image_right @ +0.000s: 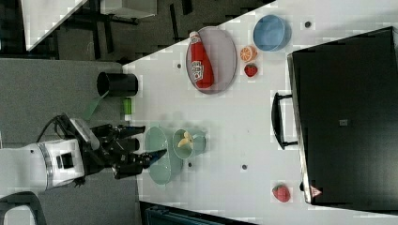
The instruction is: Pick Banana and place it in mug.
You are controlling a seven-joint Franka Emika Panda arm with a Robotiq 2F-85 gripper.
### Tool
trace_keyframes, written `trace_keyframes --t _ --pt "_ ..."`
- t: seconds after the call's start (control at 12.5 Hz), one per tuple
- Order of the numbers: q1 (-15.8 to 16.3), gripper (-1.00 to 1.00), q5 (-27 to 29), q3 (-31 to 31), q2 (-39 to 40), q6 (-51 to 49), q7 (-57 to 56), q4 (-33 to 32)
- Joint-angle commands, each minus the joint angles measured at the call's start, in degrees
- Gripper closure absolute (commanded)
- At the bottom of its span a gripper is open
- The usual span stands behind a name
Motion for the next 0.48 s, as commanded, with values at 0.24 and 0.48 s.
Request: trace_keyframes --t 0.24,0.48 --pt "1.46 -1.00 -0.51 1.73 0.25 -4.78 8.98 3.61" --pt "1.56 -1.00 -0.51 1.91 0.27 -6.66 8.93 3.52"
